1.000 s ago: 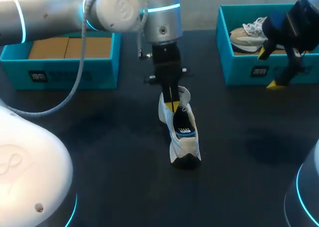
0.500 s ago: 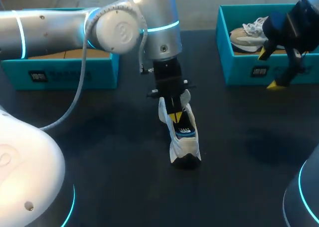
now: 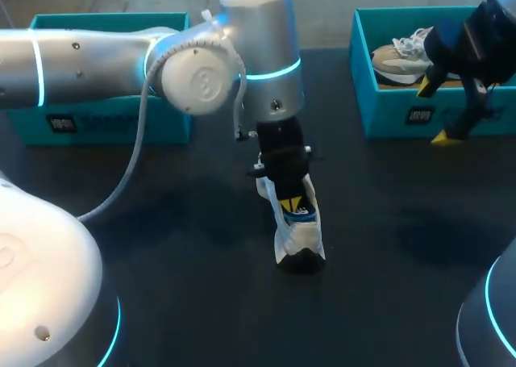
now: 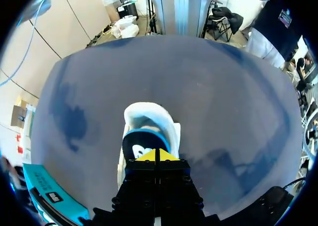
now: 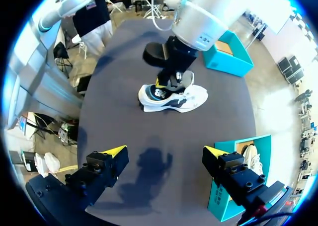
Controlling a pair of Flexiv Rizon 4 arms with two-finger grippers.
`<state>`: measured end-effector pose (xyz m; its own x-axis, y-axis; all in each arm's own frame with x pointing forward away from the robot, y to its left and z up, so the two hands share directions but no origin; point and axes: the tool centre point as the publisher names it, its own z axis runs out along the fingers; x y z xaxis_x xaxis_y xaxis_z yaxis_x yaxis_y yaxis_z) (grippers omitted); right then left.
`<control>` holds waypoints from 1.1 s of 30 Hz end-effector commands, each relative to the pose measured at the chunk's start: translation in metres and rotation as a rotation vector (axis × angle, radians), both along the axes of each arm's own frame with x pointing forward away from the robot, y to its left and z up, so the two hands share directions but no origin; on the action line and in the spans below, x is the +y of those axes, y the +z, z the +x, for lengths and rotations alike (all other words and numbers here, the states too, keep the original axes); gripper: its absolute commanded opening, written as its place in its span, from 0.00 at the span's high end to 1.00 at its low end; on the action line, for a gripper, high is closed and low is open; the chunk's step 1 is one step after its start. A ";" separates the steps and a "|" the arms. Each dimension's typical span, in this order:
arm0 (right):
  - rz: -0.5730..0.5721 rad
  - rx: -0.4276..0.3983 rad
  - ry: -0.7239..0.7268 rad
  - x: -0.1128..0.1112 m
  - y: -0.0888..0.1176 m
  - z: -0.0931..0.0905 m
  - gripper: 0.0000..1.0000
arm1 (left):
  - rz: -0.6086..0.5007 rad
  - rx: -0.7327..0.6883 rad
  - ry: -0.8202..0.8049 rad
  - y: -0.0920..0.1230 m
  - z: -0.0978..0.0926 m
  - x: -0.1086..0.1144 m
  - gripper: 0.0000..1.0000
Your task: Take the shoe out of the shoebox, open the shoe tongue, remove and reinsert the insole, then place the shoe into the shoebox
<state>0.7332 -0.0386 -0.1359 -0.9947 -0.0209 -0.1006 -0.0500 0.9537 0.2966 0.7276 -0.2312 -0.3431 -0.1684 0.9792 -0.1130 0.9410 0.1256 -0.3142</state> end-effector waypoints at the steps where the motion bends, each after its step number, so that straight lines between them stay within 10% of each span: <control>1: -0.002 0.002 0.000 0.001 0.000 0.002 0.00 | 0.003 -0.019 0.011 -0.013 -0.008 -0.004 1.00; 33: -0.002 0.002 0.000 0.001 0.000 0.002 0.00 | 0.017 -0.218 0.056 -0.031 0.008 -0.018 1.00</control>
<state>0.7333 -0.0387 -0.1361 -0.9946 -0.0217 -0.1011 -0.0510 0.9535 0.2971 0.7338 -0.2563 -0.3823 -0.1959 0.9722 -0.1281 0.9775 0.1832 -0.1042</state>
